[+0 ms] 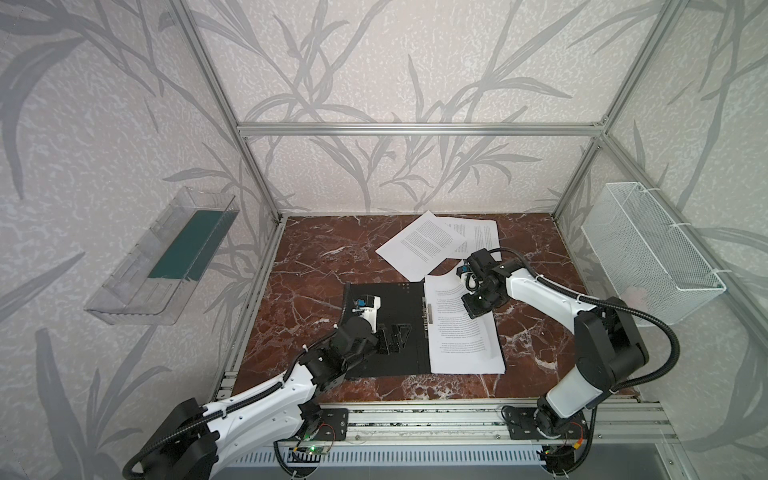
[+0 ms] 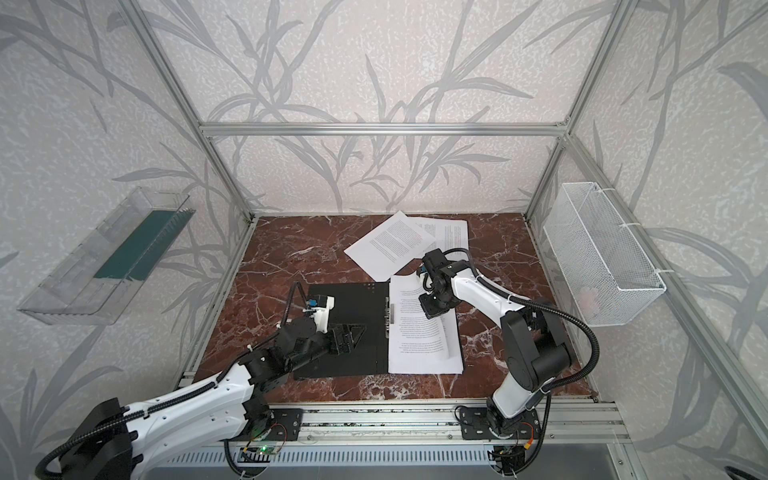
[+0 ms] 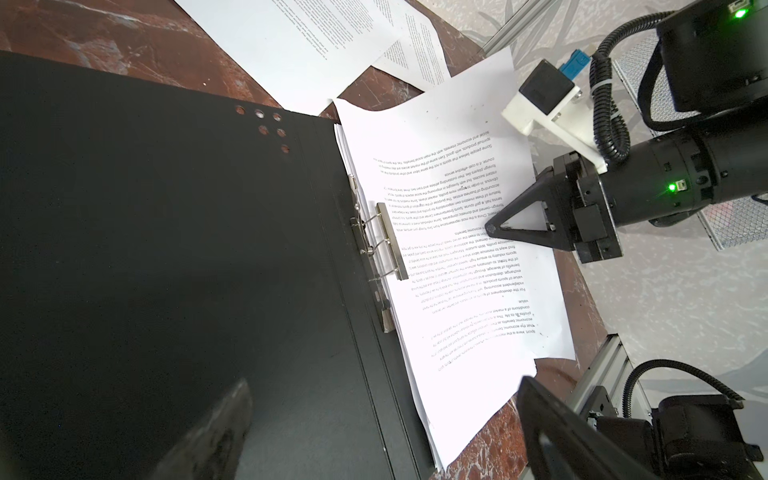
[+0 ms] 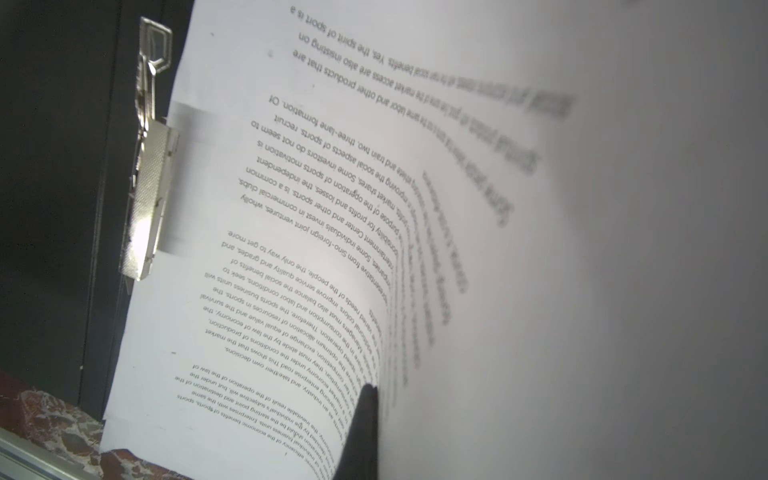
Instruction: Put the files into the folder
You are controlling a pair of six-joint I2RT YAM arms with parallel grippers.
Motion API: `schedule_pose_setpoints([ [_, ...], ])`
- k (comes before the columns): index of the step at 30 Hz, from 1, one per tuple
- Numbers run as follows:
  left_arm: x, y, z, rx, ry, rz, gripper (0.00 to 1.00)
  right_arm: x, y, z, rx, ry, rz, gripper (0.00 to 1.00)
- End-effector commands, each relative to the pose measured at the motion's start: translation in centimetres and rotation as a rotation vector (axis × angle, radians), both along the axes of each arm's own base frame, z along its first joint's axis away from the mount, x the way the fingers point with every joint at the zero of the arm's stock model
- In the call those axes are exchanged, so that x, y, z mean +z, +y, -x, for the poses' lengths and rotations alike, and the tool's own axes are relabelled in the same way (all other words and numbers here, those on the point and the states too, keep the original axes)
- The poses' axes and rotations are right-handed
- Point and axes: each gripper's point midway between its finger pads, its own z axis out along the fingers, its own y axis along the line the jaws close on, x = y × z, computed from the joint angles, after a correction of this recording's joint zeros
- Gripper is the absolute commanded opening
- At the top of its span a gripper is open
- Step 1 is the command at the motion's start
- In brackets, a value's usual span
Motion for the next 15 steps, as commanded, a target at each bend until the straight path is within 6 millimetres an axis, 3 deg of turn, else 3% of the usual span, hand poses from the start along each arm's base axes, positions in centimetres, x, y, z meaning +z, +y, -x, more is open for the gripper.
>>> schedule_pose_setpoints([
  [1,1.9,-0.8,-0.6,-0.001,-0.029,0.043,0.99,0.0,-0.2,0.8,0.018,0.020,-0.010,0.00],
  [15,1.6,-0.9,-0.6,-0.004,-0.021,0.042,0.99,0.3,-1.6,1.4,-0.003,0.015,0.025,0.00],
])
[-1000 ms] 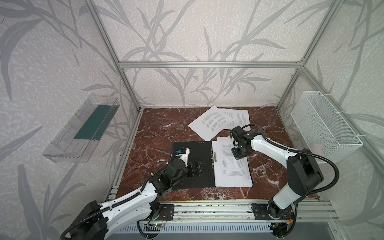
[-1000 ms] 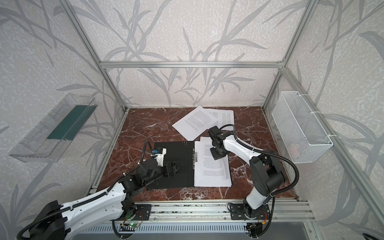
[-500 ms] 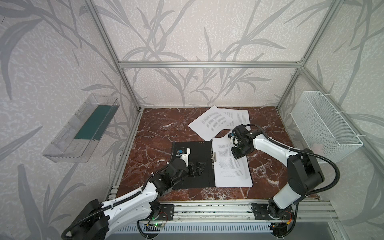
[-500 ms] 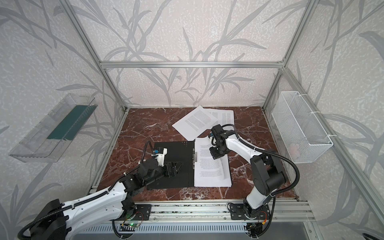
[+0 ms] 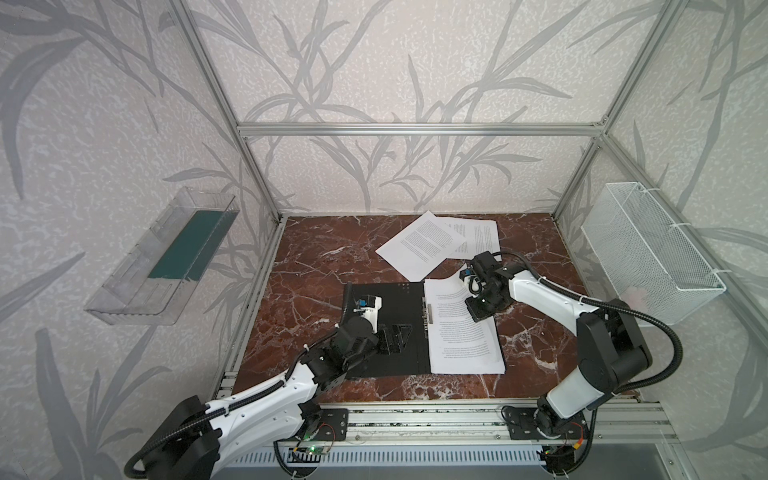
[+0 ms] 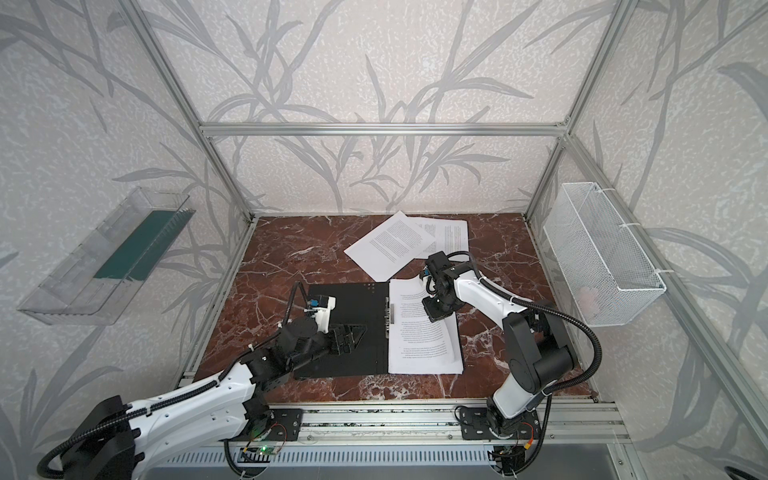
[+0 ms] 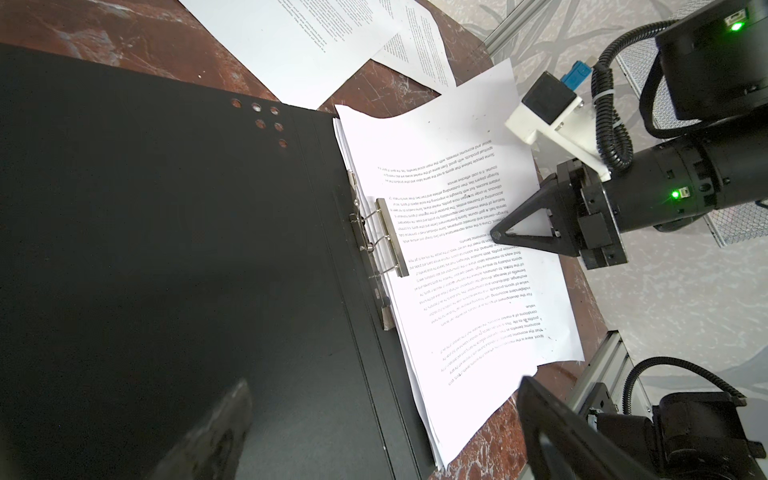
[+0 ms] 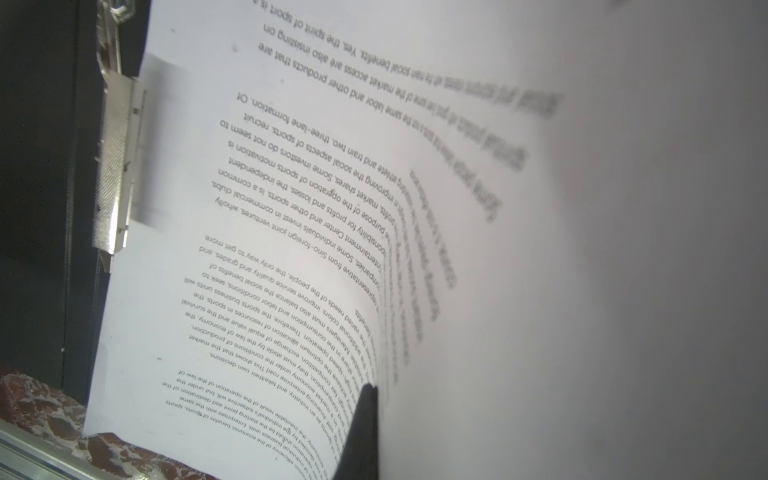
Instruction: Put the files into the folder
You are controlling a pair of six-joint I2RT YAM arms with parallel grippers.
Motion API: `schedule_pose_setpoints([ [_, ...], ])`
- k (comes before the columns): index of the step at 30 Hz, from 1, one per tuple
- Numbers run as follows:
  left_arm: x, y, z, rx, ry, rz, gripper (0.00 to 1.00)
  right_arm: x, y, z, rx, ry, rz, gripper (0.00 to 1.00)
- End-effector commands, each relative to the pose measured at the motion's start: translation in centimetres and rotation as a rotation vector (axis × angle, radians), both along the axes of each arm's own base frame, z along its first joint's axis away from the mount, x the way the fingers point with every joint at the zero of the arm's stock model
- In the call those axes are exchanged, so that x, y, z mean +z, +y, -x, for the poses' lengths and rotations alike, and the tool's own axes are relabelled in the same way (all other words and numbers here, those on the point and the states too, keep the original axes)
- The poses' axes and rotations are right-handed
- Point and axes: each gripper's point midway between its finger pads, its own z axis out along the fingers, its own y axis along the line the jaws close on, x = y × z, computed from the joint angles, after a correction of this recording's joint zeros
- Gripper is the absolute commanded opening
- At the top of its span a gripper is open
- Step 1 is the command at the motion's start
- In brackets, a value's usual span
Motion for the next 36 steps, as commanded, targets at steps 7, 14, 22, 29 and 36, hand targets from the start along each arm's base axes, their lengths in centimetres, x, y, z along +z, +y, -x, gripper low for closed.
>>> schedule_pose_setpoints([
  [7,1.8,-0.8,-0.6,-0.002,-0.027,0.046,0.99,0.5,-0.6,1.0,-0.008,0.008,-0.001,0.00],
  [14,1.7,-0.9,-0.6,-0.001,-0.022,0.046,0.99,0.5,-0.1,1.3,-0.011,0.008,-0.037,0.00],
  [22,1.5,-1.2,-0.6,-0.011,-0.010,0.045,0.99,0.2,0.2,1.3,-0.043,0.025,-0.054,0.00],
  [29,1.5,-1.3,-0.6,-0.014,-0.005,0.044,0.99,0.2,0.6,1.2,-0.066,0.039,-0.088,0.00],
  [36,1.5,-1.2,-0.6,-0.013,-0.005,0.044,0.99,0.1,0.9,1.6,-0.073,0.064,-0.111,0.00],
])
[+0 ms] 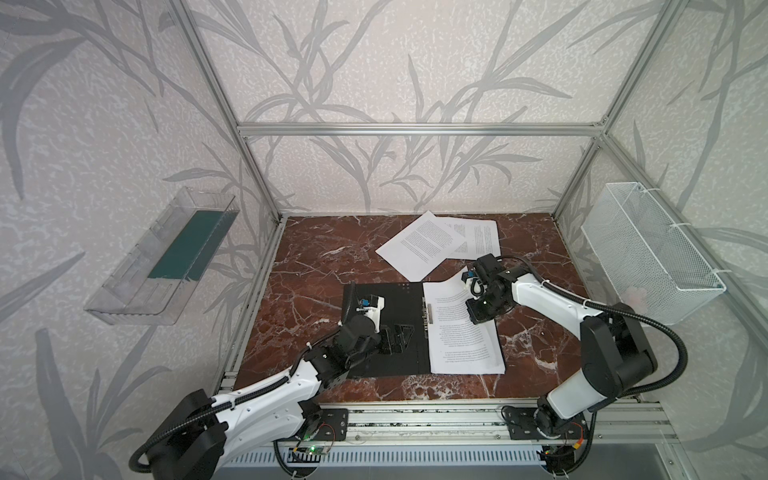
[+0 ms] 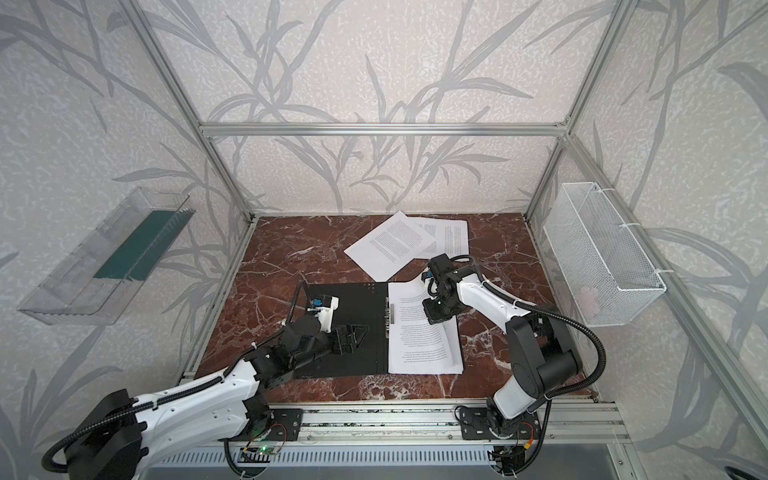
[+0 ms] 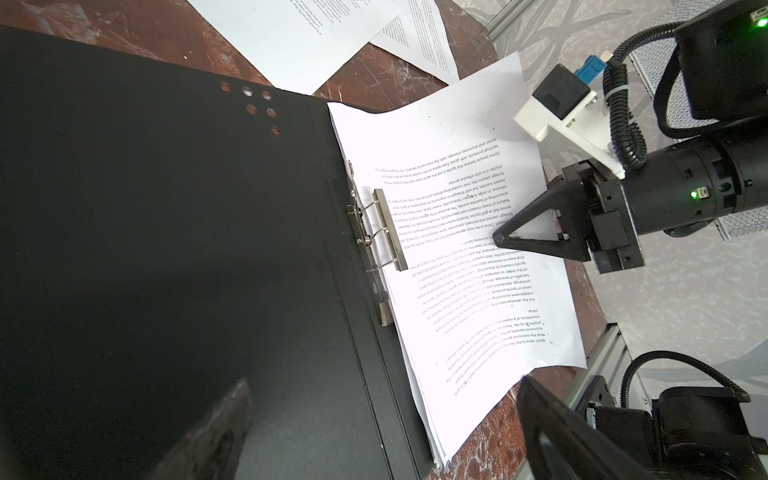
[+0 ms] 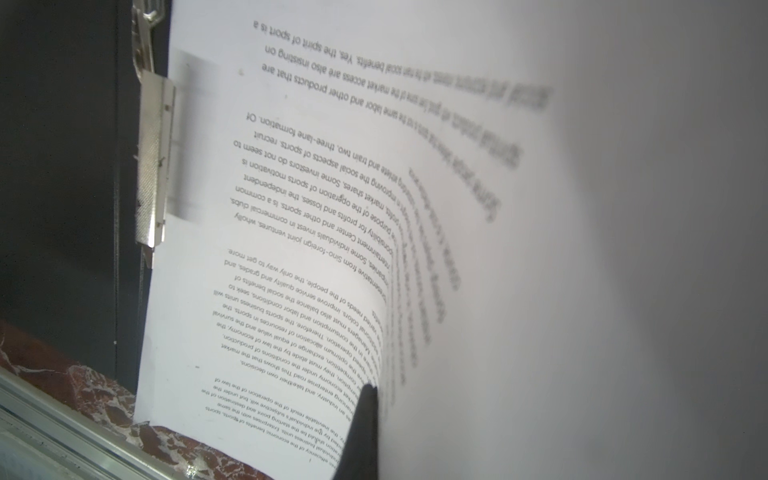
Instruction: Put the files into the folder
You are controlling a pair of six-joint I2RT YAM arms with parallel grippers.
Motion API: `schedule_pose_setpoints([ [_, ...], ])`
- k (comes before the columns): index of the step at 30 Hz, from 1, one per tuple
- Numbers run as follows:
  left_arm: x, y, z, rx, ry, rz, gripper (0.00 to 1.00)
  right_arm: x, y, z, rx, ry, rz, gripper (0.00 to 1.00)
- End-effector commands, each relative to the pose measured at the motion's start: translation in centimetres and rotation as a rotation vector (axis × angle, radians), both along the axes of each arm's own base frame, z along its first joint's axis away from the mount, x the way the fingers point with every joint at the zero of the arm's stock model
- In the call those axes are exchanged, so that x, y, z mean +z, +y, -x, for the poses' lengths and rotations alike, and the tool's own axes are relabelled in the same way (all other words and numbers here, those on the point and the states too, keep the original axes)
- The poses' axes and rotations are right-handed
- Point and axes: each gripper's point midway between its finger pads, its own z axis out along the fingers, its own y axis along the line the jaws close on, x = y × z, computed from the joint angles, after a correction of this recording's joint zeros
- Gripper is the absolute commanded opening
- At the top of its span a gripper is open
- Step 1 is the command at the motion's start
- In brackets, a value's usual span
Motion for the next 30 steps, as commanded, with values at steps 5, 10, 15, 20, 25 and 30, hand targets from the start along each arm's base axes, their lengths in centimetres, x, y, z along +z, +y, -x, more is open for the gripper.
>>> schedule_pose_setpoints([
  [5,1.9,-0.7,-0.6,-0.001,-0.034,0.040,0.99,-0.1,0.3,0.8,-0.014,0.031,-0.040,0.00],
  [10,1.9,-0.7,-0.6,-0.002,-0.031,0.041,0.99,-0.4,0.3,1.0,-0.014,0.036,-0.040,0.00],
  [15,1.8,-0.8,-0.5,-0.004,-0.029,0.040,0.99,-0.5,0.4,1.0,-0.016,0.041,-0.045,0.00],
  [20,1.9,-0.8,-0.6,-0.003,-0.030,0.041,0.99,-0.4,0.2,0.9,-0.013,0.034,-0.032,0.00],
  [25,1.9,-0.8,-0.6,-0.003,-0.028,0.041,0.99,-0.6,-0.2,0.6,-0.017,0.036,-0.001,0.24],
  [30,1.8,-0.7,-0.5,-0.003,-0.028,0.040,0.99,-0.9,-0.3,0.0,-0.021,0.029,0.020,0.61],
])
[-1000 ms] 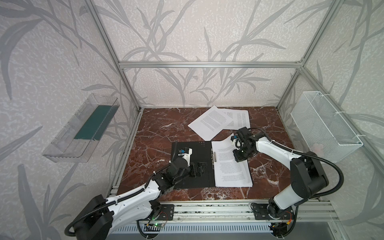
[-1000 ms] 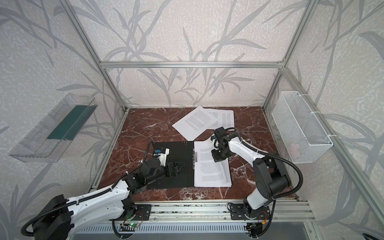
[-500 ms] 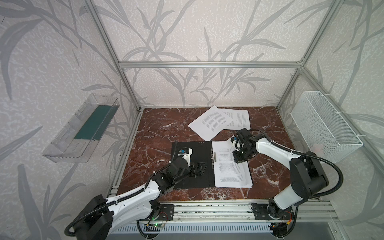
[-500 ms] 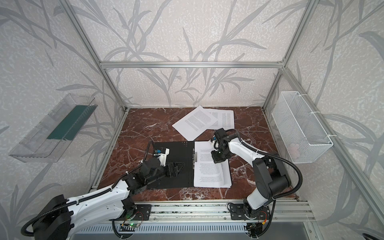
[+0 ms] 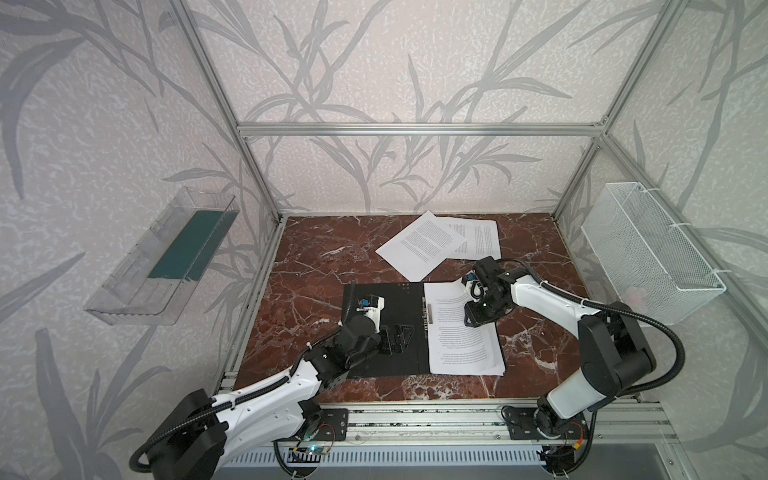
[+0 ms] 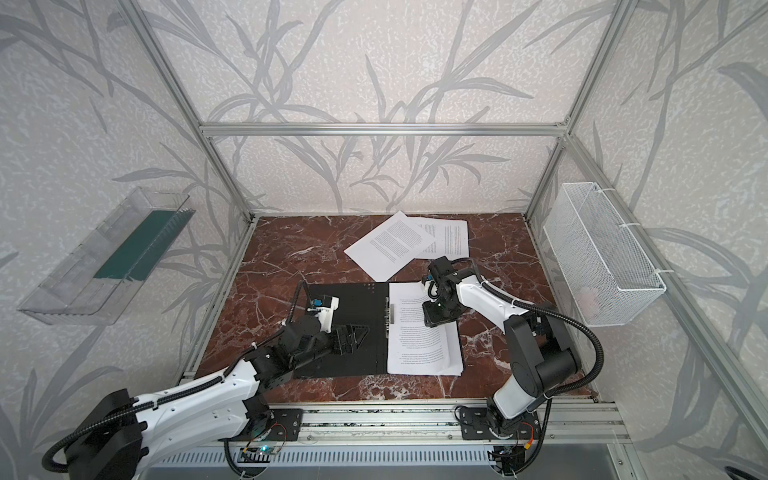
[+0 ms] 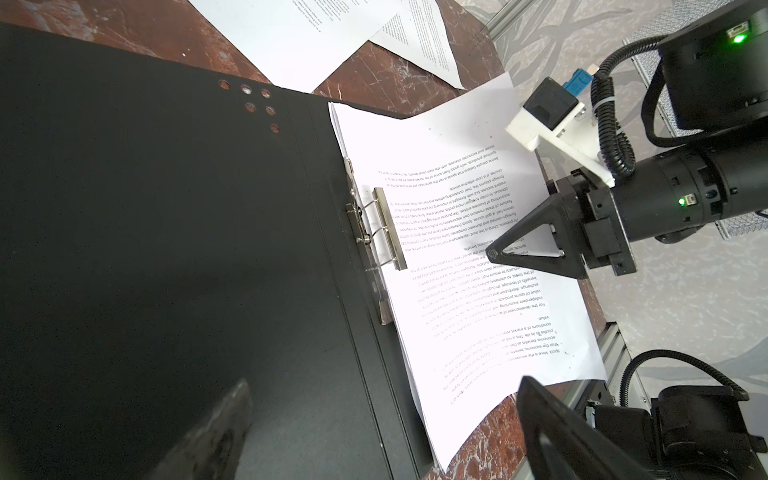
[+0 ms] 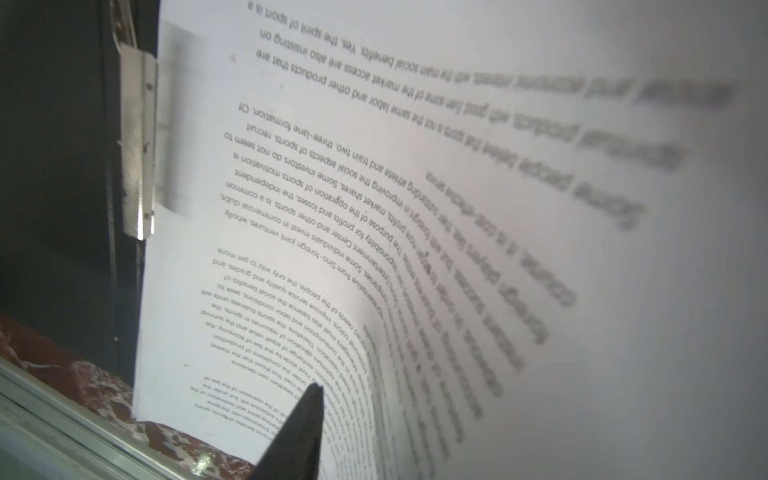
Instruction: Put the files into the folder
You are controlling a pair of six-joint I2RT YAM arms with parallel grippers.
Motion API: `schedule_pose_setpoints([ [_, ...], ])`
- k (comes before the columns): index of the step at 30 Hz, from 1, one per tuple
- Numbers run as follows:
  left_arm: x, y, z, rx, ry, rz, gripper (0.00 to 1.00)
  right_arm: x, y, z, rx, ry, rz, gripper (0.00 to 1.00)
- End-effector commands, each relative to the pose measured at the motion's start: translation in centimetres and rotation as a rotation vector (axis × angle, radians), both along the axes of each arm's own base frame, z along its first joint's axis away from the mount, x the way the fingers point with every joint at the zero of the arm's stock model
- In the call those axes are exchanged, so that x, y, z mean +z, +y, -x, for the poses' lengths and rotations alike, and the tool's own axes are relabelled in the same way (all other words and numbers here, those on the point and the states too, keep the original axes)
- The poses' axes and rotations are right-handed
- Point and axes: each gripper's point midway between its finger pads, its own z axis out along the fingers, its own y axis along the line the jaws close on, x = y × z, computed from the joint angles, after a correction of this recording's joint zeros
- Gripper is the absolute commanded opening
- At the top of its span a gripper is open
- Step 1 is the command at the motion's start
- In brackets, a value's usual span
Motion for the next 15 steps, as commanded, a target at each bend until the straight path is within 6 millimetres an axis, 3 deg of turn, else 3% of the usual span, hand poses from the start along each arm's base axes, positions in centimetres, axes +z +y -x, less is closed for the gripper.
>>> schedule_pose_setpoints([
  [1,1.9,-0.7,-0.6,0.000,-0.032,0.040,0.99,0.2,-0.2,-0.7,-0.004,-0.013,0.021,0.88],
  [2,1.9,-0.7,-0.6,0.001,-0.033,0.040,0.99,0.4,-0.3,-0.9,-0.010,-0.023,0.022,0.99],
  [7,1.8,-0.7,-0.6,0.001,-0.031,0.038,0.99,0.6,-0.2,-1.7,-0.029,-0.050,0.027,0.99],
  [15,1.8,-0.6,-0.6,0.004,-0.032,0.035,0.99,-0.6,-0.6,-2.3,-0.059,-0.034,0.064,0.99],
])
